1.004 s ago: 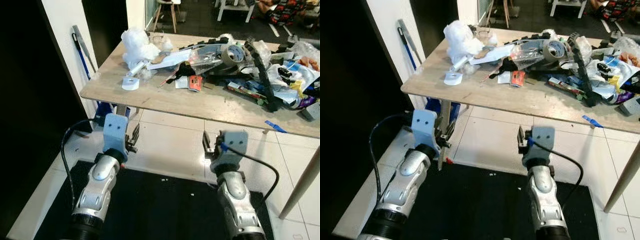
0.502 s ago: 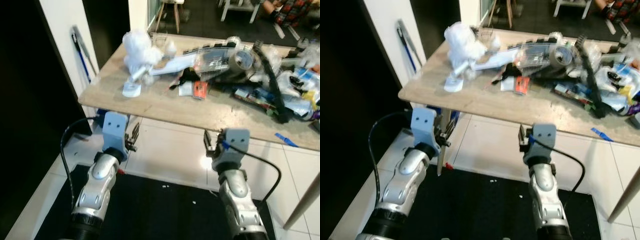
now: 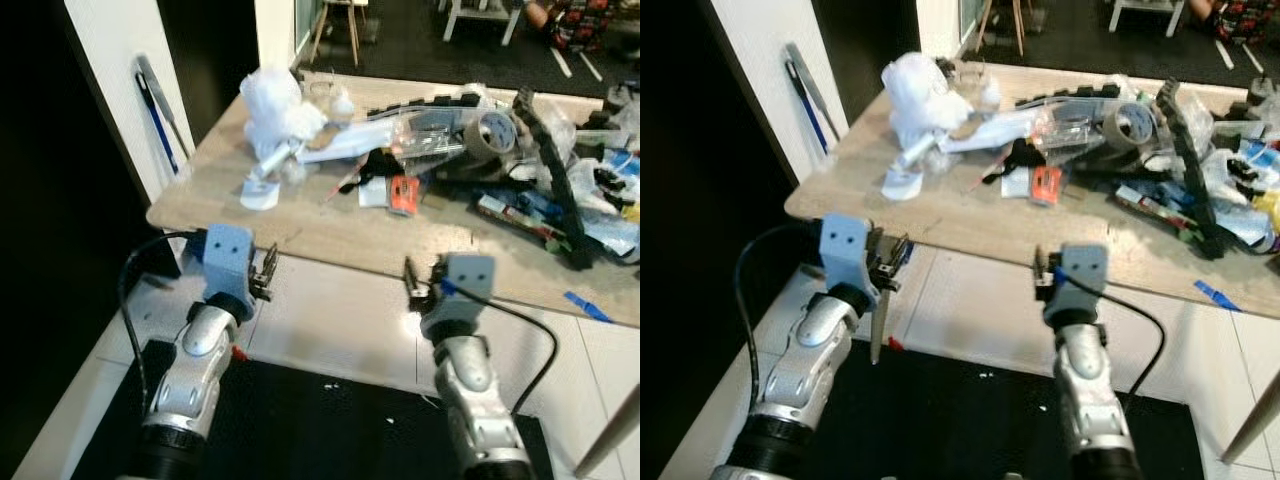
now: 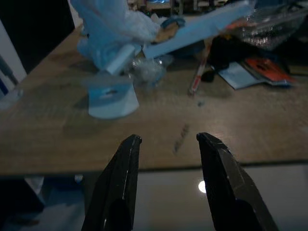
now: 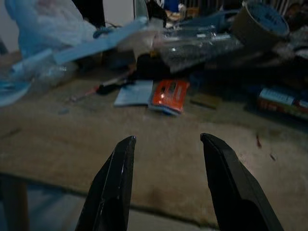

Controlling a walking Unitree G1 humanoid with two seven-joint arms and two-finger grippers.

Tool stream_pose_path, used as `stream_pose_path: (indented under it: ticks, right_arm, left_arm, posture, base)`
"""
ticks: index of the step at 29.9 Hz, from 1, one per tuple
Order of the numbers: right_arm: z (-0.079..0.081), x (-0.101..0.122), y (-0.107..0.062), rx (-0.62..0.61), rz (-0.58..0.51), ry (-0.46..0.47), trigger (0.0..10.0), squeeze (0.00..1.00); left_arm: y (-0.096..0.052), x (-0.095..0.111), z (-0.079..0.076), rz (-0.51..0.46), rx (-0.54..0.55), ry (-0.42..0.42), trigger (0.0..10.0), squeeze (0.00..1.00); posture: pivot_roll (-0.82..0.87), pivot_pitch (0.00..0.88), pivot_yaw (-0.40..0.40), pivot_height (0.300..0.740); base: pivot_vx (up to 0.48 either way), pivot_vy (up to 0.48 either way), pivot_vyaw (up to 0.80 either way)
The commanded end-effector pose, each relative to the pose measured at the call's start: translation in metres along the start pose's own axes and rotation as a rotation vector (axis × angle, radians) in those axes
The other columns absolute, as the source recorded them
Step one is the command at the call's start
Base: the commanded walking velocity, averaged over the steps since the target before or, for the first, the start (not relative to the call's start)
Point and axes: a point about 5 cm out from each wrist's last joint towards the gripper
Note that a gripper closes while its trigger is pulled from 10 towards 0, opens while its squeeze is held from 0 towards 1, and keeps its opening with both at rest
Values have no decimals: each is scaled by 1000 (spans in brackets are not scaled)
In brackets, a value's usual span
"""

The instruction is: Picking trash to rubbish bin

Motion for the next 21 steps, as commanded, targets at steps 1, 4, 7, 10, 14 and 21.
stream_pose_path:
  ticks: [1,4,7,10,14,21]
  right_arm:
    - [4,-3,-2,6,18,20,10000,0]
    - [5,-2,-2,7,17,20,10000,0]
    - [5,-2,-2,11,17,16,10000,0]
    - [7,-1,-1,37,14,-2,10000,0]
    - [9,-1,-2,51,12,-1,10000,0]
    - [10,-1,-2,55,11,-12,10000,0]
  left_arm:
    - [-3,-2,6,15,18,6,10000,0]
    - [-3,-2,6,13,19,7,10000,0]
    - [-2,0,7,10,21,6,10000,0]
    - [-2,0,7,8,21,7,10000,0]
    - [-2,0,7,7,23,7,10000,0]
    - [-2,0,8,7,25,6,10000,0]
  posture:
    - [-72,135,30,740]
    - [-72,135,30,740]
    - [-72,135,30,740]
    - [-72,134,29,740]
    - [-72,132,29,740]
    - [-72,131,29,740]
  base:
    - [304,0,0]
    - [304,0,0]
    - [307,0,0]
    - [305,0,0]
    - [304,0,0]
    - [307,0,457]
Point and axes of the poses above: a point about 5 cm out from each wrist's last joint towards the gripper, its own y axis pointing out of the wrist towards the gripper, its own x axis along the axis of the wrist's last joint, z = x × y, and after that the axes turned 9 degrees about -y, right-handed
